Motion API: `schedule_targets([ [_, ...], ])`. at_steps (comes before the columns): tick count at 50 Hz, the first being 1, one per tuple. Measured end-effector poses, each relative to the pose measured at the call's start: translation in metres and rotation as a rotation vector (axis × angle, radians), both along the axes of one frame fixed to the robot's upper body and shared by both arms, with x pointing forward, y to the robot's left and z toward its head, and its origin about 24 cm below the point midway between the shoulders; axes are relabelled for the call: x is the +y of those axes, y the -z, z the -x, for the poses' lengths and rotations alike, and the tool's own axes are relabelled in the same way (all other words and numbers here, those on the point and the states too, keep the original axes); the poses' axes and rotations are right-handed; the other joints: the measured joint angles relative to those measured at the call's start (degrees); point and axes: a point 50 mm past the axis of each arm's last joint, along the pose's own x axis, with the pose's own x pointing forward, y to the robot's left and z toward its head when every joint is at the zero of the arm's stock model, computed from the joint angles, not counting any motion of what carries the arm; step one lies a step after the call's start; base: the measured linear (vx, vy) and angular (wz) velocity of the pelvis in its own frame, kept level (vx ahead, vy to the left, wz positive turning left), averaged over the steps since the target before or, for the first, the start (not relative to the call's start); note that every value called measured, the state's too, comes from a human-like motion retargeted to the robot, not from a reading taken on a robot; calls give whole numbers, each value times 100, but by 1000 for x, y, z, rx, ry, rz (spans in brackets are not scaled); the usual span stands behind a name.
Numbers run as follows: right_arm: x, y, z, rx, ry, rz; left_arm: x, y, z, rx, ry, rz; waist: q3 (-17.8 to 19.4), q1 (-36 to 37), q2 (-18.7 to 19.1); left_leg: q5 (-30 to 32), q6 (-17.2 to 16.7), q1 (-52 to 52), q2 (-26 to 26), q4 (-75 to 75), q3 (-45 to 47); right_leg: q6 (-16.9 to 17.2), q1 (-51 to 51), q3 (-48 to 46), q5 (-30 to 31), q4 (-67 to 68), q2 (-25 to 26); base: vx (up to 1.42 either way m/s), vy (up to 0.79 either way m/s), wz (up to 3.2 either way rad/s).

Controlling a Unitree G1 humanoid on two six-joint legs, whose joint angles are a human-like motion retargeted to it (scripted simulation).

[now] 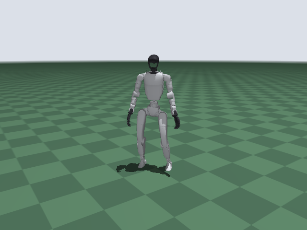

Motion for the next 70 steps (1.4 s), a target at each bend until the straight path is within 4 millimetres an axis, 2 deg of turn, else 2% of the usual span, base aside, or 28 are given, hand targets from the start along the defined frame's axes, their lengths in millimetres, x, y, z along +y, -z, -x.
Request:
schedule_targets([
  [5, 0, -4, -12, -35, 20, -6, 3, -4, -8, -21, -45, -2, 83, -48, -27, 165, 6, -50, -35, -275, 6, 25, -121, 29, 147, -140, -10, 0, 0, 0],
  [15, 4, -8, -23, -88, 68, -12, 9, -6, -7, -19, -104, -26, 206, -124, 17, 215, -8, -294, 22, -258, -66, 29, -432, 32, 192, 6, 62, 0, 0, 0],
  [36, 23, -13, -45, -155, 45, -48, 29, -14, -11, -14, -102, -89, 371, -296, -94, 223, -8, -281, 113, -354, -47, -29, -570, -6, -12, 146, 131, 0, 0, 0],
  [54, 41, -8, -39, -128, -81, -76, 38, -18, -11, 4, 52, -173, 316, -243, -231, 140, 13, -19, 145, -308, -24, -121, -367, -95, -339, 323, 126, 0, 0, 0],
  [70, 45, -2, -24, -76, -188, -70, 34, -17, -11, 70, 284, -244, 194, -117, -230, 157, 41, 266, 72, -389, -50, -190, -25, -231, -536, 280, 38, 0, 0, 0],
])
